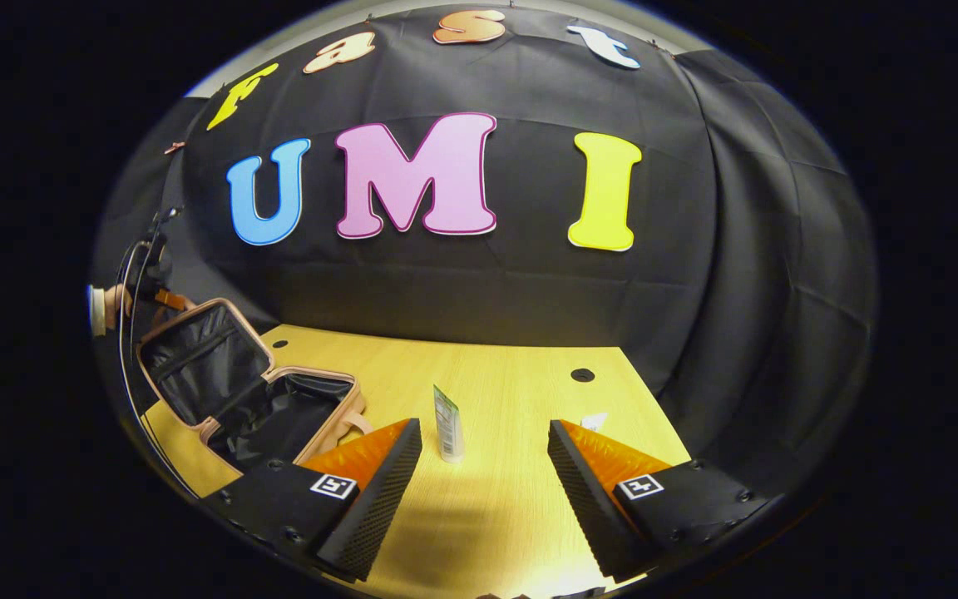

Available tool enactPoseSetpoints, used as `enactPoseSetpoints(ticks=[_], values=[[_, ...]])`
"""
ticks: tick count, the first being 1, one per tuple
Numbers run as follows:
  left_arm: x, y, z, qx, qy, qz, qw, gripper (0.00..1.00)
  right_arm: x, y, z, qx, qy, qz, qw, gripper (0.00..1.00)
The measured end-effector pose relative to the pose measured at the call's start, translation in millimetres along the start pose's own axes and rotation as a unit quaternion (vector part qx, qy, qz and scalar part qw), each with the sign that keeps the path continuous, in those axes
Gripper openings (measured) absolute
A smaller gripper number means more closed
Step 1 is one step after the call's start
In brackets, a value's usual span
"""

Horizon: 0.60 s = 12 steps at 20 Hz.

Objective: First open the suitcase, pack the skin care products into it, and then close the suitcase.

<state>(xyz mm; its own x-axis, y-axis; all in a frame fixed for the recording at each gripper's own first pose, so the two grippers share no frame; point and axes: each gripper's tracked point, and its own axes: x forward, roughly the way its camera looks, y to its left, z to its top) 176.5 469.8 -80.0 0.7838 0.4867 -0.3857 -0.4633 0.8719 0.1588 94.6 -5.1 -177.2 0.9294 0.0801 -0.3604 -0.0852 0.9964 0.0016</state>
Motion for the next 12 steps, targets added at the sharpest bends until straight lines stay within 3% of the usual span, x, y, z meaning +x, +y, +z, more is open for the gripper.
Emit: enactPoseSetpoints(ticks=[6,9,11,12], values=[[78,33,-85,-0.024,0.083,-0.024,0.996,0.14,6,8,-25,-0.002,0.002,-0.032,0.999,0.96],[94,41,-108,-0.010,0.102,0.006,0.995,0.16,10,3,-35,-0.011,0.001,-0.045,0.999,0.96],[91,52,-103,0.014,0.078,0.041,0.996,0.36,11,-3,-35,-0.007,-0.003,-0.052,0.999,0.97],[82,54,-96,0.026,0.057,0.050,0.997,0.55,11,-8,-32,-0.004,-0.009,-0.056,0.998,0.96]])
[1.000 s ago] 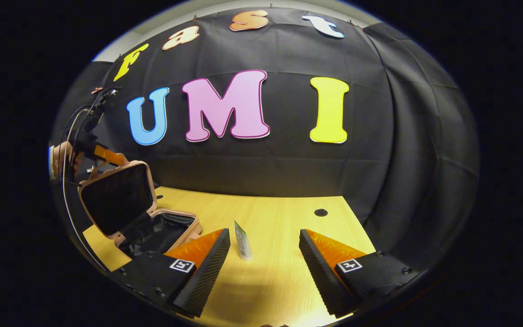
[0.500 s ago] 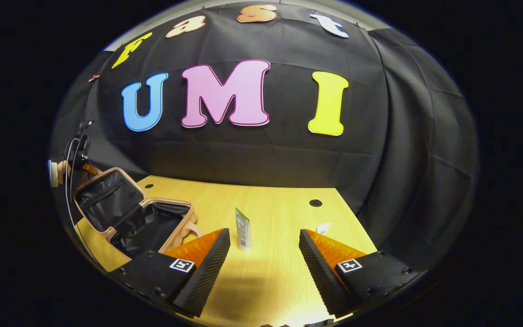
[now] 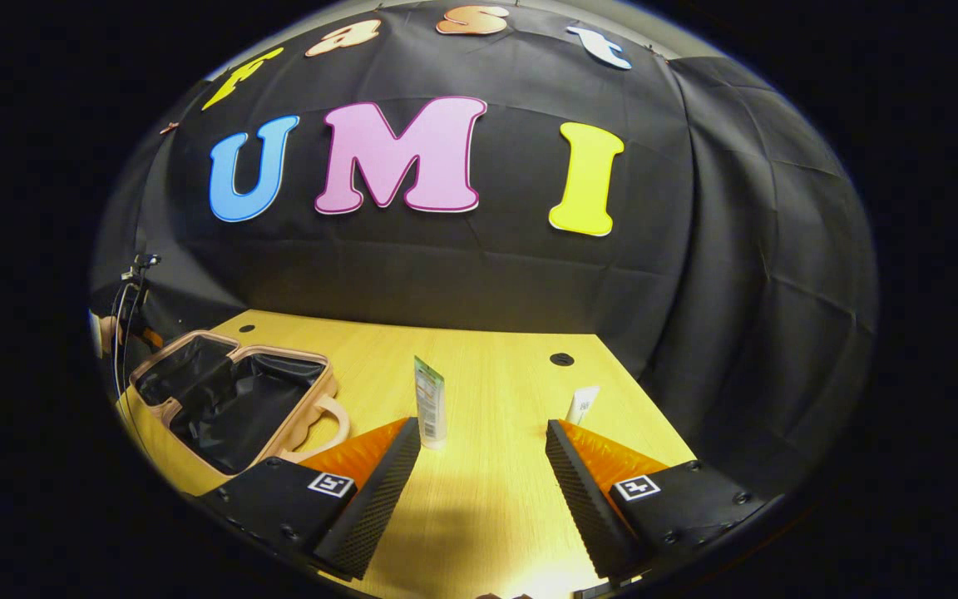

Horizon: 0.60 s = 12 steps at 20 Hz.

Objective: First open the suitcase, pack the skin care products into it, and then close the suitcase.

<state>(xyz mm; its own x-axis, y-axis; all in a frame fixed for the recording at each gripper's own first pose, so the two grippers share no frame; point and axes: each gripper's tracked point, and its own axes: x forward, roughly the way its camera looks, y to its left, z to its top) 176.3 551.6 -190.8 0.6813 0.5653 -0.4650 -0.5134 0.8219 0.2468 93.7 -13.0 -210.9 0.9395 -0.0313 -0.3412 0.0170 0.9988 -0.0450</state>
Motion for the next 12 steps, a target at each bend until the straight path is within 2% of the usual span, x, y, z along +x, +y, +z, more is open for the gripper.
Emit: enactPoseSetpoints(ticks=[2,3,4,7,9,12], values=[[-31,3,21,0.040,-0.062,0.032,0.997,1.00,1,-10,8,0.010,-0.011,-0.003,1.000,0.96],[-51,-2,38,0.058,-0.101,0.041,0.992,0.95,1,-17,11,0.013,-0.015,-0.008,1.000,0.96],[-76,-16,50,0.064,-0.132,0.035,0.989,0.96,1,-27,15,0.015,-0.018,-0.015,1.000,0.96],[-158,-76,83,0.025,-0.196,-0.008,0.980,0.97,3,-49,23,0.021,-0.020,-0.023,0.999,0.96],[-207,-125,94,0.012,-0.217,-0.060,0.974,0.97,4,-58,27,0.029,-0.021,-0.021,0.999,0.96],[-270,-233,76,0.010,-0.224,-0.125,0.967,0.96,8,-71,34,0.036,-0.022,-0.016,0.999,0.96]])
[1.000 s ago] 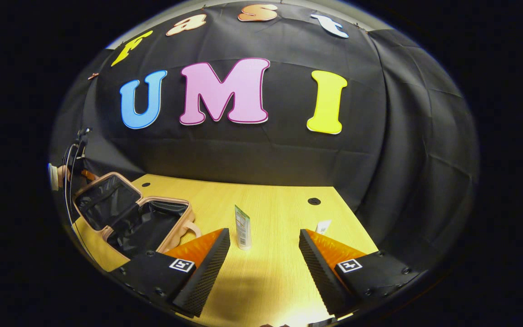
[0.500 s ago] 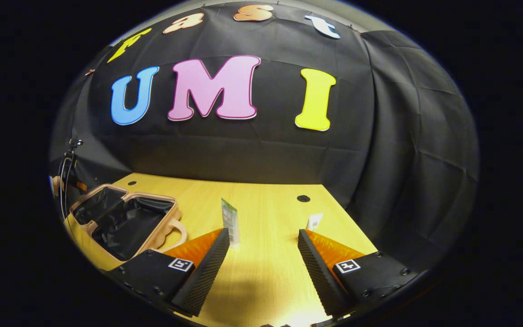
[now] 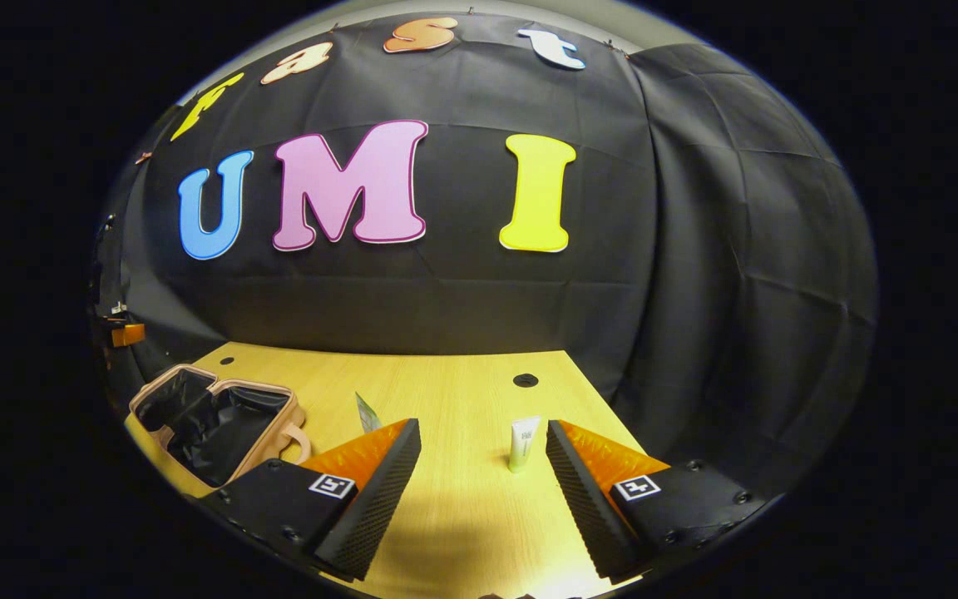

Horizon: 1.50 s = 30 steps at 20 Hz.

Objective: First open the suitcase, pack the skin care products into it, and then close the suitcase.

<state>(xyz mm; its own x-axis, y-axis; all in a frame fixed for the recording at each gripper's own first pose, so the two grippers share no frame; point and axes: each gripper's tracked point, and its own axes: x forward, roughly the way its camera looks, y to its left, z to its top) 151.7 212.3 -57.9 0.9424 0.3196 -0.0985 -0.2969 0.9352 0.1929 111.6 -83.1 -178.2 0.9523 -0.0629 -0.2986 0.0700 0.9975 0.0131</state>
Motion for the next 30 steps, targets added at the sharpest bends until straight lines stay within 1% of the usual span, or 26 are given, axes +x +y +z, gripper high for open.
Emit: enactPoseSetpoints(ticks=[2,4,5,7,9,11,12,13,15,18,22,24,26,27,28,29,30], values=[[-23,-82,-4,-0.011,-0.006,-0.041,0.999,0.98,4,-8,4,0.010,-0.002,0.002,1.000,0.96],[-42,-154,-4,-0.032,-0.029,-0.068,0.997,0.96,8,-17,2,0.026,-0.001,0.003,1.000,0.96],[-49,-188,-11,-0.042,-0.026,-0.085,0.995,0.97,12,-21,1,0.032,0.001,0.004,0.999,0.96],[-58,-251,-36,-0.044,0.000,-0.124,0.991,0.97,17,-28,-4,0.035,0.005,0.008,0.999,0.96],[-64,-300,-59,-0.029,0.022,-0.158,0.987,0.97,24,-36,-10,0.030,0.007,0.009,0.999,0.98],[-63,-348,-93,-0.011,0.051,-0.199,0.979,0.97,31,-42,-18,0.030,0.012,0.011,0.999,0.97],[-59,-361,-106,-0.003,0.066,-0.208,0.976,0.97,36,-46,-25,0.030,0.015,0.008,0.999,0.97],[-55,-371,-118,0.003,0.078,-0.209,0.975,0.97,41,-48,-32,0.034,0.019,0.009,0.999,0.97],[-38,-384,-140,0.006,0.100,-0.202,0.974,0.97,52,-48,-48,0.043,0.032,0.010,0.999,0.97],[8,-401,-163,-0.002,0.098,-0.201,0.975,0.97,77,-52,-69,0.046,0.035,0.009,0.998,0.97],[46,-428,-168,0.015,0.084,-0.225,0.971,0.98,112,-45,-94,0.051,0.046,0.019,0.997,0.97],[60,-441,-170,0.019,0.082,-0.231,0.969,0.98,126,-45,-105,0.052,0.055,0.016,0.997,0.97],[70,-450,-174,0.020,0.090,-0.229,0.969,0.98,139,-50,-116,0.062,0.070,0.002,0.996,0.97],[76,-451,-174,0.021,0.092,-0.221,0.971,0.97,144,-50,-118,0.071,0.073,-0.002,0.995,0.97],[80,-450,-176,0.020,0.095,-0.215,0.972,0.89,149,-51,-121,0.079,0.074,-0.006,0.994,0.97],[83,-450,-178,0.016,0.098,-0.210,0.973,0.83,155,-50,-123,0.086,0.075,-0.006,0.993,0.97],[84,-449,-181,0.013,0.105,-0.206,0.973,0.70,160,-45,-126,0.091,0.080,-0.002,0.993,0.97]])
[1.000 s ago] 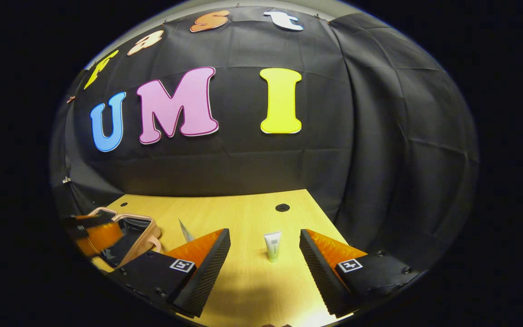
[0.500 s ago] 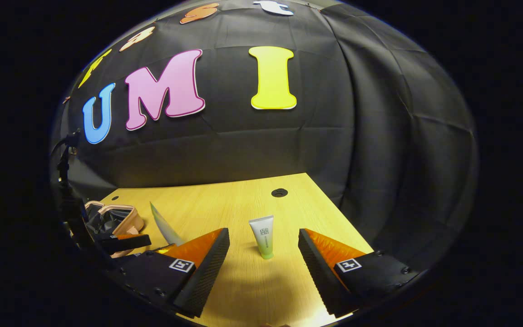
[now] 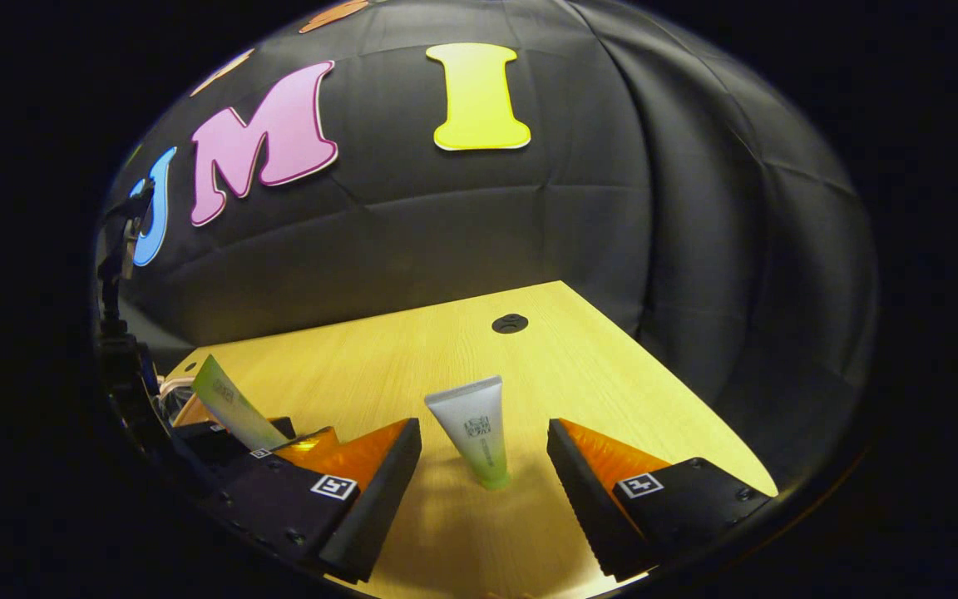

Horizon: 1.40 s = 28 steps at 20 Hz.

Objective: First open the suitcase, pack the skin care products into it, and then close the suitcase.

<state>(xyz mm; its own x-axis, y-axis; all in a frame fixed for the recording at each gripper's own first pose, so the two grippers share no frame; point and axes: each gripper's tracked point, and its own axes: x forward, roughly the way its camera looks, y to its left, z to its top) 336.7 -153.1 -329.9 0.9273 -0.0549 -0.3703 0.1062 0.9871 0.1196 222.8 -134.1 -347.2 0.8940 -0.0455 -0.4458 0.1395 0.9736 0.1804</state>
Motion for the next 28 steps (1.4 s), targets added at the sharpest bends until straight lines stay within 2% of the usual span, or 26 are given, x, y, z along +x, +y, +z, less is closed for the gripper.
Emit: enactPoseSetpoints(ticks=[1,2,4,9,10,12,13,14,15,16,17,18,23,28], values=[[-6,0,0,-0.002,-0.002,0.002,1.000,0.58,6,3,-6,0.000,0.009,0.003,1.000,0.97],[1,1,0,-0.004,-0.001,-0.001,1.000,0.51,13,4,-12,-0.003,0.017,0.004,1.000,0.97],[-1,4,1,-0.006,-0.003,-0.002,1.000,0.47,26,6,-17,-0.009,0.022,0.002,1.000,0.98],[-6,11,-1,-0.011,-0.003,-0.001,1.000,0.47,49,-3,-16,-0.023,0.015,-0.019,0.999,0.95],[-5,11,-1,-0.010,-0.003,-0.001,1.000,0.47,51,-3,-16,-0.028,0.017,-0.023,0.999,0.84],[-6,11,-2,-0.008,-0.003,0.000,1.000,0.47,52,-4,-9,-0.059,0.004,-0.036,0.998,0.42],[-6,10,-2,-0.008,-0.003,0.000,1.000,0.47,53,-3,-9,-0.069,0.005,-0.033,0.997,0.34],[-7,10,-3,-0.008,-0.003,-0.002,1.000,0.47,49,2,-12,-0.073,0.011,-0.025,0.997,0.43],[-8,10,-2,-0.008,-0.003,-0.006,1.000,0.47,45,7,-13,-0.075,0.015,-0.018,0.997,0.27],[-10,11,-3,-0.008,-0.004,-0.008,1.000,0.47,40,11,-12,-0.083,0.016,-0.013,0.996,0.26],[-13,11,-2,-0.009,-0.006,-0.012,1.000,0.47,34,15,-7,-0.092,0.008,-0.007,0.996,0.20],[-16,10,0,-0.011,-0.014,-0.017,1.000,0.46,27,20,0,-0.101,-0.001,0.000,0.995,0.26],[-52,17,29,-0.011,-0.051,-0.026,0.998,0.46,-11,53,23,-0.109,-0.015,0.039,0.993,0.25],[-128,73,77,-0.034,-0.073,-0.004,0.997,0.45,-64,116,56,-0.134,-0.035,0.102,0.985,0.25]])
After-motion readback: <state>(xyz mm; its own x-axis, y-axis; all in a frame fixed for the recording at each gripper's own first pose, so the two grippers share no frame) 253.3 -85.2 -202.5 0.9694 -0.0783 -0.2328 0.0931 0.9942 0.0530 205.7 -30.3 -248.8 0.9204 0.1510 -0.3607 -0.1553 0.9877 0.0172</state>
